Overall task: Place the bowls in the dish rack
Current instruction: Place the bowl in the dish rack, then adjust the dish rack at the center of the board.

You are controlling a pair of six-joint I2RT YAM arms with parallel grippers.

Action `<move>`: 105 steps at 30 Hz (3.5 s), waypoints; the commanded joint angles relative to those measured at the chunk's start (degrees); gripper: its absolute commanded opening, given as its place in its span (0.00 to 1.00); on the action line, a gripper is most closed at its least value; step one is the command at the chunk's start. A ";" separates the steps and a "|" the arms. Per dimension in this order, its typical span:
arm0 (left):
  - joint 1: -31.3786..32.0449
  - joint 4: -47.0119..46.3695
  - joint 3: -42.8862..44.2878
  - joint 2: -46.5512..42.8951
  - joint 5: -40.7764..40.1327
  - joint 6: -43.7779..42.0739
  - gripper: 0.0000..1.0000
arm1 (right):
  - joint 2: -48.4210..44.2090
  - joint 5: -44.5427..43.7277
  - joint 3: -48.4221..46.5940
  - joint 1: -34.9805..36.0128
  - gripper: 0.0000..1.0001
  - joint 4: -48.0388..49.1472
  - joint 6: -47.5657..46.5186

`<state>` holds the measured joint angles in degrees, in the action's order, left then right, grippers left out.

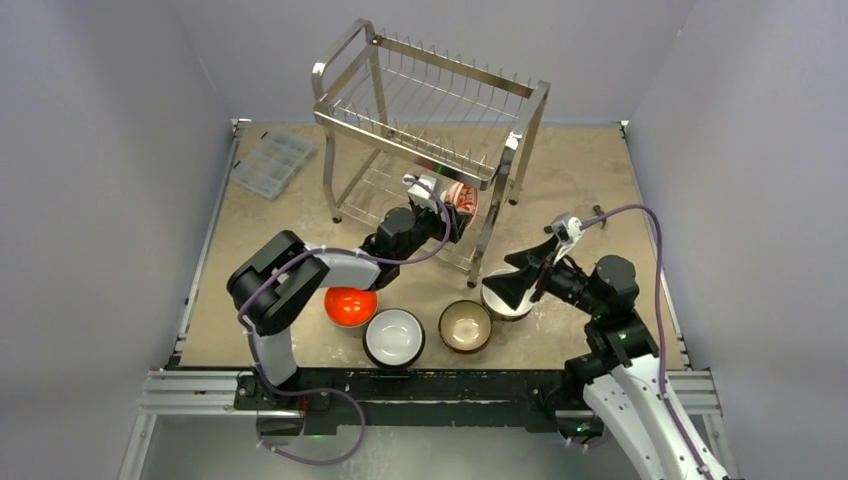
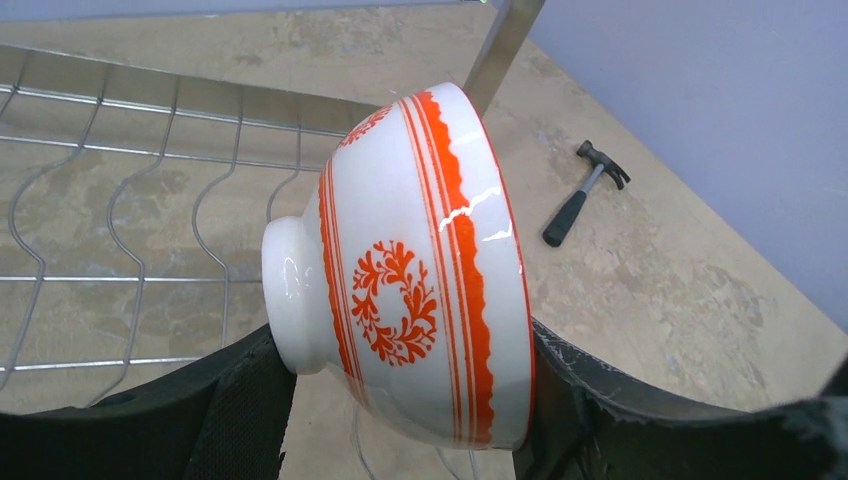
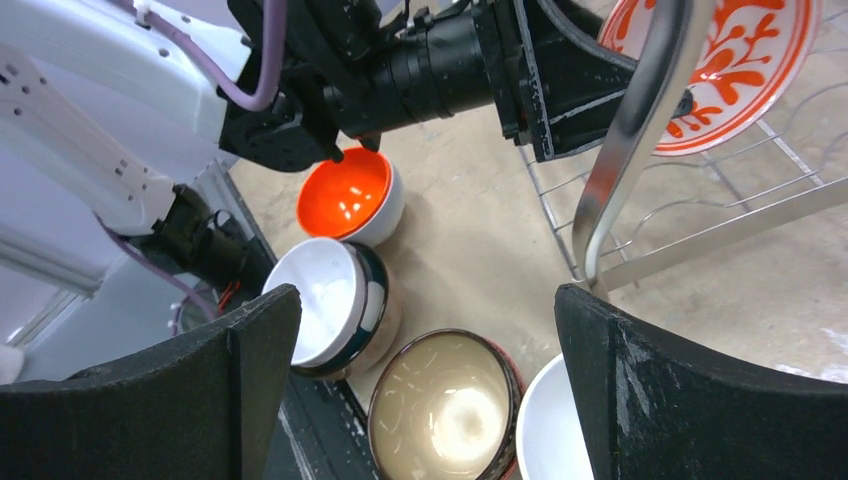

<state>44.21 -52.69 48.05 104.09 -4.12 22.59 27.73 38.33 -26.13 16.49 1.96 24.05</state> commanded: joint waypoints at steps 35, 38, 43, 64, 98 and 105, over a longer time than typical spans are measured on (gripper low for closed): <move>-1.32 9.77 29.33 20.95 0.56 -21.59 0.00 | -6.50 -10.39 -7.08 0.12 0.99 -7.67 -1.77; -1.26 9.97 29.45 21.23 2.06 -21.42 0.00 | -6.33 -10.45 -7.00 0.10 0.99 -7.52 -1.82; -1.26 9.12 27.98 19.74 3.85 -19.24 0.00 | -6.12 -10.32 -6.87 0.12 0.99 -7.42 -1.80; -2.16 -0.13 10.10 2.88 -0.85 -7.71 0.87 | -2.87 -10.30 -5.94 0.19 0.99 -4.07 -1.91; -4.99 45.16 -15.09 -42.76 0.90 17.05 0.84 | 36.79 -25.44 -16.00 -0.01 0.56 17.34 -3.38; -4.94 56.54 -15.68 -50.60 -1.45 17.99 0.83 | 42.85 -32.52 -24.10 -0.82 0.59 10.84 -3.89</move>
<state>39.38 -3.70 32.97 57.32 -3.55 38.85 68.45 14.35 -44.91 16.75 15.81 21.50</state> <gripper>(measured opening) 0.836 0.572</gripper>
